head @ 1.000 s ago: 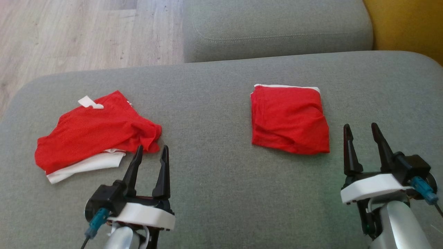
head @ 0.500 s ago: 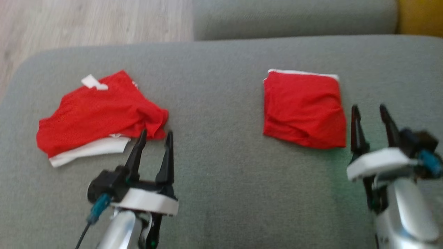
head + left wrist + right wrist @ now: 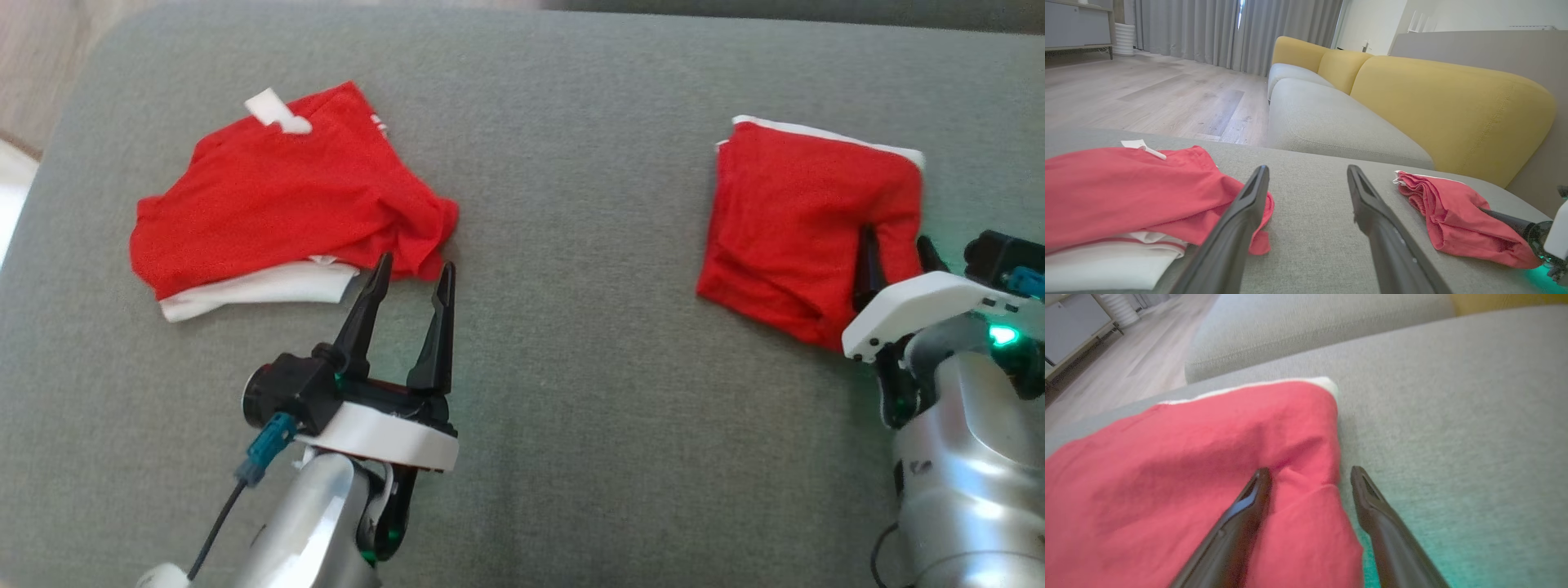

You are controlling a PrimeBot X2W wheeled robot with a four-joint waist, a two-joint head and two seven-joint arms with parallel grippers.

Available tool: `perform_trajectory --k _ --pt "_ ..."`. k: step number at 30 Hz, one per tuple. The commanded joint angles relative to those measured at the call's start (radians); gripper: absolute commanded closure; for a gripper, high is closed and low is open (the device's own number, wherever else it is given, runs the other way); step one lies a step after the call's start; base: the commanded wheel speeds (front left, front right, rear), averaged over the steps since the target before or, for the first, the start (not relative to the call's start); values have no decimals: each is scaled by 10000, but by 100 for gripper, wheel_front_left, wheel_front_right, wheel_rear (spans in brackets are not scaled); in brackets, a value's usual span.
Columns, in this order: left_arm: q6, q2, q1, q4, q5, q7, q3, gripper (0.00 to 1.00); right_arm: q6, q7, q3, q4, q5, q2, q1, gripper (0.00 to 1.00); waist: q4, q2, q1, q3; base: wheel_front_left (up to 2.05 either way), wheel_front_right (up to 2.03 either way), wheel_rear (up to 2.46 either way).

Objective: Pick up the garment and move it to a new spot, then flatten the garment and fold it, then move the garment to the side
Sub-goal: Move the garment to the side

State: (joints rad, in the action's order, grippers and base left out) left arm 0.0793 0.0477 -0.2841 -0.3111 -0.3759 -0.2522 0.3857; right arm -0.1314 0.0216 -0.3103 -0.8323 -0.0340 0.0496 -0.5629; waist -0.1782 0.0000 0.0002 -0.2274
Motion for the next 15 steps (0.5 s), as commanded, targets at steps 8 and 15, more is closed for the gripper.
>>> perform_trajectory --k 8,15 --pt "-165 27 -470 287 -170 -95 -156 0 7 489 95 -1652 610 7 -979 53 -214 0 -2 -174 0 0 0" --pt "-164 26 -447 224 -157 -95 -126 0 7 1418 602 -1910 1783 18 -1267 100 170 0 -2 107 0 0 0"
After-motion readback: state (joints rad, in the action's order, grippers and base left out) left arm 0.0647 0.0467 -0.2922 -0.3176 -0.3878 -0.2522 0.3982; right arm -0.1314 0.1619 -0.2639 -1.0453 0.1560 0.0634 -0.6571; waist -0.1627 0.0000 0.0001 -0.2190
